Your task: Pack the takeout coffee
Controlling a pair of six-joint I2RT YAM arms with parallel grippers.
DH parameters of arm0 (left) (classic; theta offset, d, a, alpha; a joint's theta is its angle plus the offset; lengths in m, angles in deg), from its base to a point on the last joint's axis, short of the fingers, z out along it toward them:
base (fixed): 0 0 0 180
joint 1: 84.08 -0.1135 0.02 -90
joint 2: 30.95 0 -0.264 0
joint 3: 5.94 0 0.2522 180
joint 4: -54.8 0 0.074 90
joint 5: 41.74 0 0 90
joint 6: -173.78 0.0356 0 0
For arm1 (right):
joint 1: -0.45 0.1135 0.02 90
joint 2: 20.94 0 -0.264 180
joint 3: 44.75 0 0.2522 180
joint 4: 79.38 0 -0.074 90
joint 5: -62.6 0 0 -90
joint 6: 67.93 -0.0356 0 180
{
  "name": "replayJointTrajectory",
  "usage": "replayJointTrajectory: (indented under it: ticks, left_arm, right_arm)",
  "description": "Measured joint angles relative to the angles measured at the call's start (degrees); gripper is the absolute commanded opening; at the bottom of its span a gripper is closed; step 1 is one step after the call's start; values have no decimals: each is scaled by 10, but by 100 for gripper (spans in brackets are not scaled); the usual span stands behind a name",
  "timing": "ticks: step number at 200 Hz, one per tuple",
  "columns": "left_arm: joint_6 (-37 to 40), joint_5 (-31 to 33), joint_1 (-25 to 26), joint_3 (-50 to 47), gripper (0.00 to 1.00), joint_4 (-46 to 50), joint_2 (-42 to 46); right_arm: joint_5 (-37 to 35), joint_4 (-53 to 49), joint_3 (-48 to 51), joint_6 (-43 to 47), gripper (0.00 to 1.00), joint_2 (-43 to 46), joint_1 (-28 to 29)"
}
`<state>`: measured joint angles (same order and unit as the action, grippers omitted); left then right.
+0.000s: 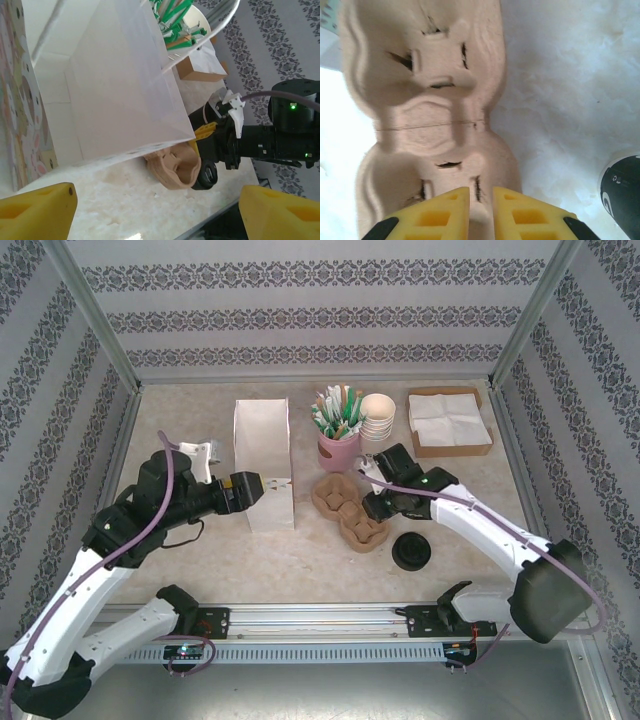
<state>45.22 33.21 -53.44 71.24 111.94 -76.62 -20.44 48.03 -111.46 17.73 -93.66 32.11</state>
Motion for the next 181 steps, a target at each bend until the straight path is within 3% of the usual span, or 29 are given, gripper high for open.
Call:
replayJointTrajectory:
  ticks: [17, 50, 94, 122, 181]
  left_arm:
    - [-10, -13, 0, -8, 81, 0, 8]
    - [-29, -32, 26, -17, 78, 1, 10]
    - [-67, -25, 109, -40, 76, -1, 12]
    - [-98, -5, 156, -69, 75, -8, 18]
    - [-149, 17, 171, -127, 74, -39, 38]
  right_arm:
    - [8, 1, 5, -13, 23, 14, 0]
    - [21, 3, 25, -26, 41, 28, 1]
    - [39, 16, 36, 6, 41, 42, 34]
    - [44, 24, 24, 20, 50, 10, 44]
    - [20, 37, -11, 52, 55, -62, 56]
